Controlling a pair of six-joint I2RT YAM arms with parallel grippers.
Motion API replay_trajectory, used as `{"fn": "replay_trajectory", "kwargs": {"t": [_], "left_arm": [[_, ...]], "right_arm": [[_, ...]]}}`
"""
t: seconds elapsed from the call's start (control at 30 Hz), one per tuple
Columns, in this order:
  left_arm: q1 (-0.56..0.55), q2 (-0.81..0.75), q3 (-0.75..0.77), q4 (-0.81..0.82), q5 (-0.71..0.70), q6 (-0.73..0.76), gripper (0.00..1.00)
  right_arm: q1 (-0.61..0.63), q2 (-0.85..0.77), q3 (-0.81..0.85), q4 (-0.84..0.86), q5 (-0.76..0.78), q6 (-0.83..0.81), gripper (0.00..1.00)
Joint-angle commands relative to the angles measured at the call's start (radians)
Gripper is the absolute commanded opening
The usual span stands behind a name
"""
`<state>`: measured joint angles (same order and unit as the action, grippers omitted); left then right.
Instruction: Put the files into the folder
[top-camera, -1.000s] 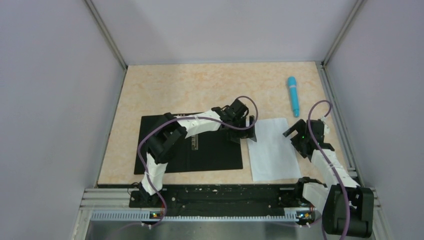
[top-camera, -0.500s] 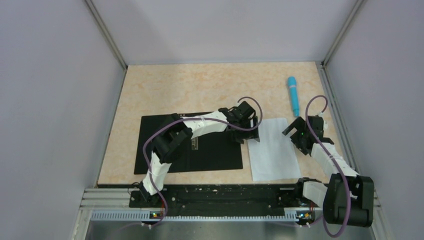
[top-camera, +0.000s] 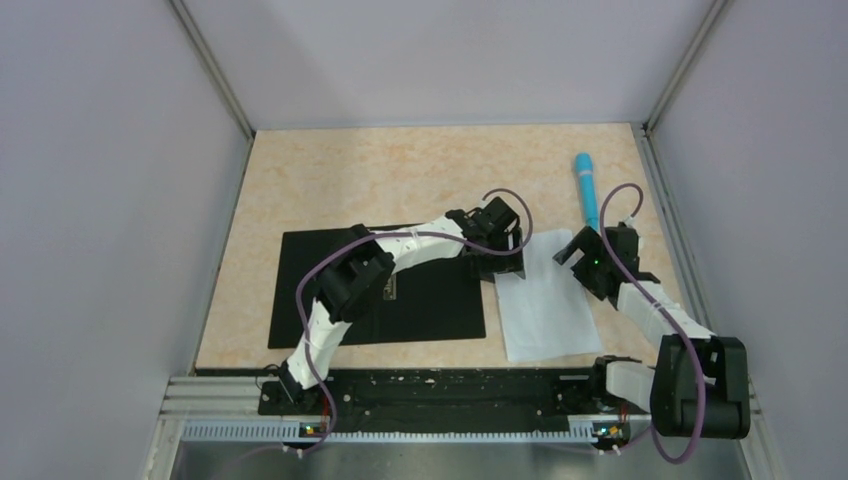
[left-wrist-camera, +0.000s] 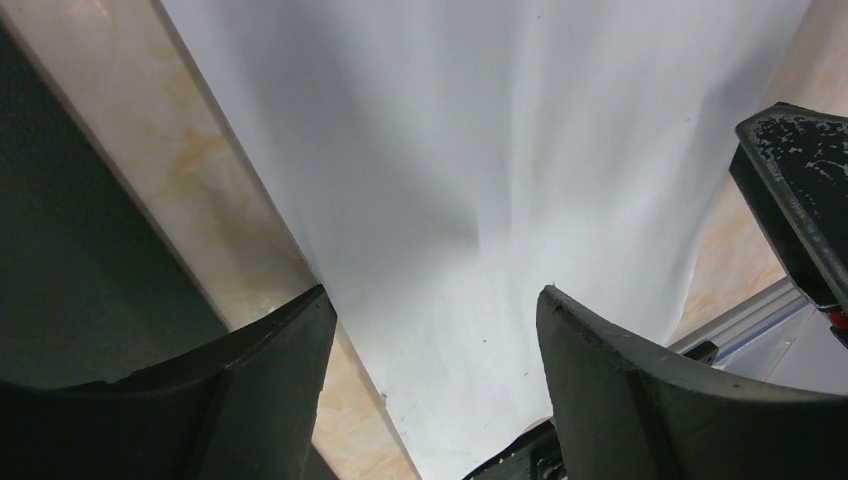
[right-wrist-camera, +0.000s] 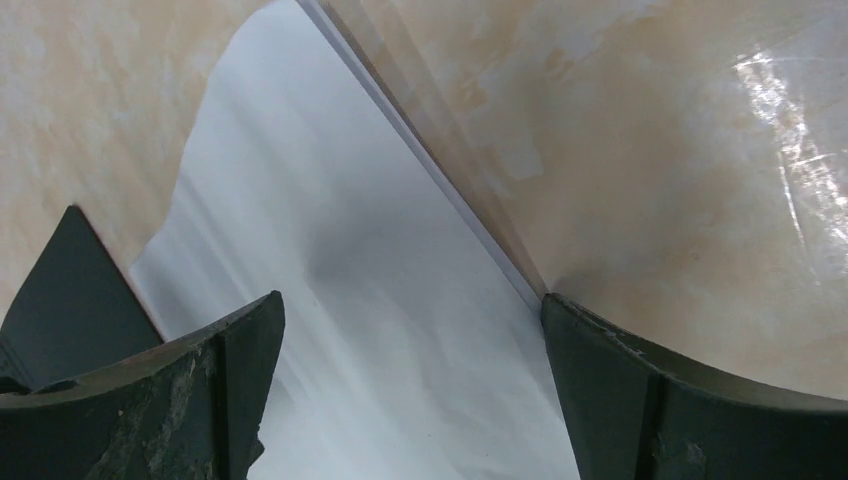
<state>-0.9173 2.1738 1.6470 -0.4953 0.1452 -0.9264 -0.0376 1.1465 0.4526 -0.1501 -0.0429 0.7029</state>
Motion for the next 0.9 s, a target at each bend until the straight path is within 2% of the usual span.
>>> {"fn": "replay_trajectory", "kwargs": {"t": [0.0, 0.47, 0.63, 0.77, 0.87], "left_arm": [[0.012, 0.089, 0.013, -0.044, -0.030, 0.064, 0.79], [0.063, 0.130, 0.061, -0.043, 0.050, 0.157, 0.77], [0.071, 0.153, 0.098, -0.055, 0.082, 0.201, 0.76], [0.073, 0.166, 0.107, -0.055, 0.101, 0.210, 0.75], [0.074, 0.163, 0.105, -0.052, 0.105, 0.213, 0.74]], "right_arm": [[0.023, 0.051, -0.046, -0.042, -0.113, 0.019, 0.99], [0.031, 0.004, -0.010, -0.046, -0.245, -0.059, 0.99], [0.100, 0.003, -0.008, -0.055, -0.246, -0.064, 0.98], [0.106, -0.002, -0.011, -0.058, -0.245, -0.061, 0.91], [0.107, -0.013, -0.006, -0.070, -0.234, -0.060, 0.81]]}}
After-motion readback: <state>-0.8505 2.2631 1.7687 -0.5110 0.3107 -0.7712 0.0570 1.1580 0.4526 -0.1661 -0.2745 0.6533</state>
